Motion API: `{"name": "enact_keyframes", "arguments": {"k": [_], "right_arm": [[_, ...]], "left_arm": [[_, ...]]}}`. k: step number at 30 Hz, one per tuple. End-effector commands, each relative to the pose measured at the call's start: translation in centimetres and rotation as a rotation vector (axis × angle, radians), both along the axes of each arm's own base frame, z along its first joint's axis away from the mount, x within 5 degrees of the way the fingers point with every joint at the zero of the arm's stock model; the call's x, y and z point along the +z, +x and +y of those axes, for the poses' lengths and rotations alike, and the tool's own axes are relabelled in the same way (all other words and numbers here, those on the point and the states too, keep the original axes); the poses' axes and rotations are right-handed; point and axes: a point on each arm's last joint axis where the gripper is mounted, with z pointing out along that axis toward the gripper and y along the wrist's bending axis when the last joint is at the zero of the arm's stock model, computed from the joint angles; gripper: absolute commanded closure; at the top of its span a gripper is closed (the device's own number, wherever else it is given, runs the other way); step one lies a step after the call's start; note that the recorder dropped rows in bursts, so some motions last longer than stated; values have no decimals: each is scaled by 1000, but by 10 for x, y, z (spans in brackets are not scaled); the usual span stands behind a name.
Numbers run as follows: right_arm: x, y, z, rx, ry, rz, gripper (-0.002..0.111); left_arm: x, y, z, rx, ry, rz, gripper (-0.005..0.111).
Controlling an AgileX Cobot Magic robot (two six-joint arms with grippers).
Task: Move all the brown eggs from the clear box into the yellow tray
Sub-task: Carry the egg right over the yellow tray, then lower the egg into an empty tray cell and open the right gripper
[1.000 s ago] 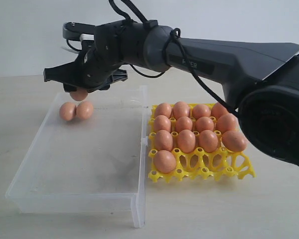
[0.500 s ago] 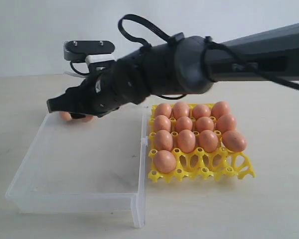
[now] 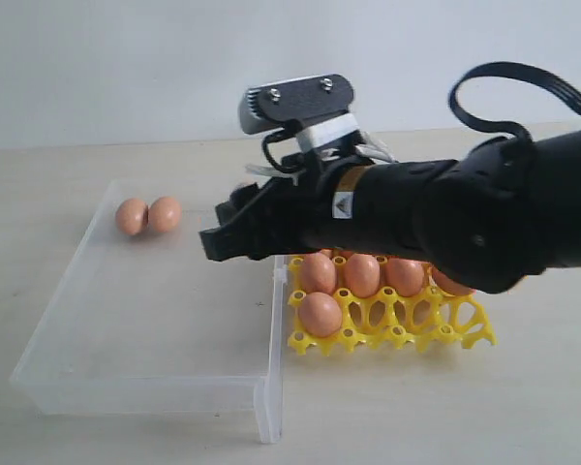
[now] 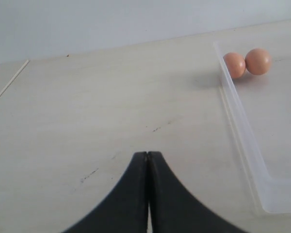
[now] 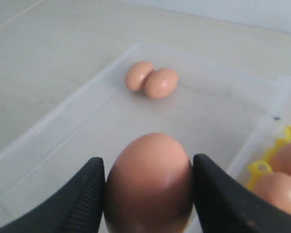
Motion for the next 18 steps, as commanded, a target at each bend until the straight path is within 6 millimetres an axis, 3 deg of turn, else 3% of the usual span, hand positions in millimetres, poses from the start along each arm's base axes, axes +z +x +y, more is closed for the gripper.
{"name": "enact_keyframes", "arguments": {"k": [1,6,18], "right_arm": [[-15,-6,-29,-60,-34,36,108],[-40,-13,-56,-110,-101,107,108],[-53,-5,-76,-216,-126,220,108]], "left_arm": [[2,0,0,-6,-7,-13,107],[2,0,0,-6,-7,-13,107],[2,0,0,-6,-7,-13,107]]}}
